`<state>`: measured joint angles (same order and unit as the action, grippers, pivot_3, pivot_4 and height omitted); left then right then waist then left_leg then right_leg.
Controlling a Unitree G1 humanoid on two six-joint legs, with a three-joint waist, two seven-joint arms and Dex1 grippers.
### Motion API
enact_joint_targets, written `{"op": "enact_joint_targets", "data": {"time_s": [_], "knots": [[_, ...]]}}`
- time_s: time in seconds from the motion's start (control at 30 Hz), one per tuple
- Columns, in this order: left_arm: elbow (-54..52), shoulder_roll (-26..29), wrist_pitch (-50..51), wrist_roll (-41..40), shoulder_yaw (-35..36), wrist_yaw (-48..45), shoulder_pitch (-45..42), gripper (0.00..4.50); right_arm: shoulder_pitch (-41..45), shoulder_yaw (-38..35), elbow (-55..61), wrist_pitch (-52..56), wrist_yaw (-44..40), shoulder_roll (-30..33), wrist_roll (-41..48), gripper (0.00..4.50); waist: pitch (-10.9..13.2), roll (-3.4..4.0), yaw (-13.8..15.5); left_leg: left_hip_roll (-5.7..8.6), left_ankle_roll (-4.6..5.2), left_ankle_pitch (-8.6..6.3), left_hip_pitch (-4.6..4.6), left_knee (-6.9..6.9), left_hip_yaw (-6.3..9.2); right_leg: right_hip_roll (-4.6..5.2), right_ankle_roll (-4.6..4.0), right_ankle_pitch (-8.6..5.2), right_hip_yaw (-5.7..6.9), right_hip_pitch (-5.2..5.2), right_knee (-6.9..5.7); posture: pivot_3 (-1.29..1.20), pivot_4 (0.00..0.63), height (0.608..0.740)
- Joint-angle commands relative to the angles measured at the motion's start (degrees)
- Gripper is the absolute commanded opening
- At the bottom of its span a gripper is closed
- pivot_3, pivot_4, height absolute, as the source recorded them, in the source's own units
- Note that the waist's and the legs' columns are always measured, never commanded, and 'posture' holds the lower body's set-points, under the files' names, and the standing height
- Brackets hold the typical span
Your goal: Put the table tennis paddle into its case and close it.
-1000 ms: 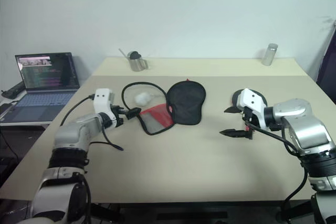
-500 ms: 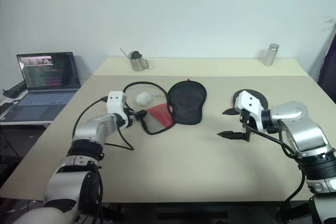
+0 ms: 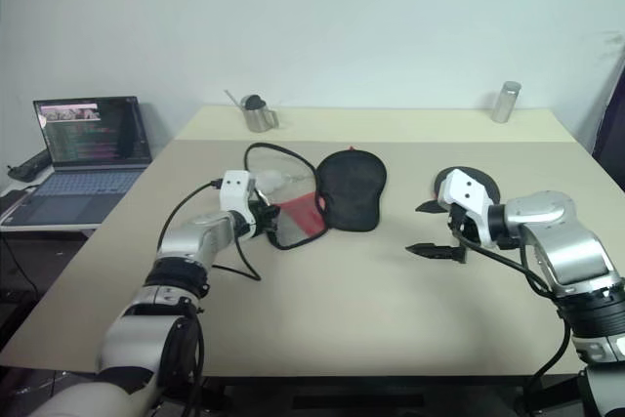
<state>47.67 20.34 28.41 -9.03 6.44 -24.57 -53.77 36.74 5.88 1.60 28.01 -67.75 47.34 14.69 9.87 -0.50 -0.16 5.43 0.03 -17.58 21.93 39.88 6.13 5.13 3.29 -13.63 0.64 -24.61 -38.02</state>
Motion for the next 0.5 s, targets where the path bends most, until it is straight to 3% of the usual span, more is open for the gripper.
{"op": "enact_joint_targets", "data": {"time_s": [0.03, 0.5], "knots": [[-3.25, -1.18, 0.22, 0.13, -1.93, -2.94, -0.71, 0.03, -0.06, -2.07, 2.5, 0.07, 0.46, 1.04, 0.9, 4.5, 0.0, 0.0, 0.05, 0.0, 0.0, 0.0, 0.0, 0.0, 0.0, 0.0, 0.0, 0.0, 0.0, 0.0, 0.0, 0.0, 0.15, 0.74], [-11.71, -5.47, 4.11, -0.67, -5.48, -7.42, 2.08, 0.03, -1.15, -2.69, 3.76, 0.69, 1.15, 1.89, 1.33, 4.5, 0.0, -0.01, 0.27, 0.01, 0.0, 0.0, 0.0, 0.01, 0.03, 0.0, 0.0, 0.0, 0.01, 0.04, 0.02, 0.0, 0.15, 0.74]]}}
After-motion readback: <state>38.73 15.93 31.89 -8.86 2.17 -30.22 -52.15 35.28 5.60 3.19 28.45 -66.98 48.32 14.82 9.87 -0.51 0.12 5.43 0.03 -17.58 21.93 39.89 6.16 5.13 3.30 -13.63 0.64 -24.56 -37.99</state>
